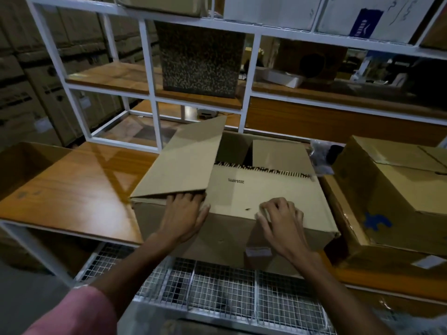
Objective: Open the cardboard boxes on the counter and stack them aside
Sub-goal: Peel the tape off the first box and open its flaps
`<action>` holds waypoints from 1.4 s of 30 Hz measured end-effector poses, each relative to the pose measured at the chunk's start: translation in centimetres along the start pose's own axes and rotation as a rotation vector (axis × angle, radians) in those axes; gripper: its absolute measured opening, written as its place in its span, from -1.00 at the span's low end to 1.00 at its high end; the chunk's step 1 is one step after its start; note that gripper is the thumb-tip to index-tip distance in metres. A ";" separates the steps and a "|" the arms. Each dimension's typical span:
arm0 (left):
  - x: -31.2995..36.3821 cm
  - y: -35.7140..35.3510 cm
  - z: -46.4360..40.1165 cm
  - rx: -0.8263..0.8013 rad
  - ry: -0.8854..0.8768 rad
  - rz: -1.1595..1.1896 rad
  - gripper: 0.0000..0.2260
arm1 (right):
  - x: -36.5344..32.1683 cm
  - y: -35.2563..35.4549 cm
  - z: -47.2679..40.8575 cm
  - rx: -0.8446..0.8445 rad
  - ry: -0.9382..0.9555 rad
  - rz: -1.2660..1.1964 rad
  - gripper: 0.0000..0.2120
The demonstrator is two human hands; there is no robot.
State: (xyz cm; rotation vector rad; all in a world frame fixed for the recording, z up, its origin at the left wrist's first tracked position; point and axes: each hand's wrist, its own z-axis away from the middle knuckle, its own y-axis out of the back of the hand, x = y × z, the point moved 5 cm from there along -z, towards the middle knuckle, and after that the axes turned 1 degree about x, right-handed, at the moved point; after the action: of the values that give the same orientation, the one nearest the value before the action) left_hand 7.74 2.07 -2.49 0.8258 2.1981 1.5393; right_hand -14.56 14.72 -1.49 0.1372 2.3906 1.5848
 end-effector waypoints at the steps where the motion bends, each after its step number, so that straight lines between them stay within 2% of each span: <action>1: 0.0 -0.1 -0.4 -0.065 0.017 0.014 -0.50 | -0.3 -0.4 -0.9 -0.020 -0.002 -0.004 -0.60; 3: 0.1 0.2 -1.2 -0.083 0.034 0.042 -0.48 | -1.1 -1.1 -2.6 -0.057 -0.019 -0.022 -0.59; 7: -2.9 0.5 -3.9 0.012 0.100 0.136 -0.65 | -2.9 -2.4 -5.1 -0.101 -0.028 -0.024 -0.64; 10: -7.0 0.0 -5.5 0.085 0.129 -0.055 -0.59 | -3.1 -2.8 -5.7 -0.097 -0.033 0.002 -0.65; 13: -10.6 -1.0 -6.6 -0.050 0.262 -0.138 -0.57 | -2.9 -3.4 -6.2 -0.144 -0.019 0.006 -0.60; 16: -12.6 -2.4 -7.6 -0.190 0.362 -0.050 -0.51 | -2.9 -4.2 -7.4 -0.209 -0.006 0.007 -0.52; 19: -12.9 -2.7 -7.9 -0.221 0.422 0.128 -0.52 | -2.9 -5.4 -9.2 -0.285 0.009 0.020 -0.50; 23: -12.4 -2.3 -7.7 -0.209 0.463 0.106 -0.56 | -3.2 -7.4 -12.2 -0.363 -0.002 0.026 -0.51; 28: -12.2 -2.4 -7.5 -0.229 0.462 0.062 -0.55 | -3.7 -8.9 -16.9 -0.421 -0.049 0.047 -0.49; 32: -12.1 -1.9 -7.6 -0.146 0.421 0.108 -0.58 | -3.8 -7.4 -20.5 -0.439 -0.130 -0.061 -0.44; 37: -10.6 0.9 -9.9 -0.021 0.286 0.146 -0.46 | -5.1 -0.4 -22.4 -0.236 -0.008 -0.103 -0.71; 39: -8.8 3.7 -12.1 0.025 0.181 0.078 -0.44 | -5.7 2.9 -22.4 -0.220 0.038 -0.117 -0.70; 42: -4.9 9.6 -14.6 0.098 0.061 -0.039 -0.52 | -6.8 7.9 -22.0 -0.268 0.072 -0.156 -0.68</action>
State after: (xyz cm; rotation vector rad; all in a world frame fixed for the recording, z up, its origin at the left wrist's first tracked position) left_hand 5.83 -9.43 11.41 0.7701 2.3356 1.4667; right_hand -14.57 -3.22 14.89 -0.1580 2.1522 1.8400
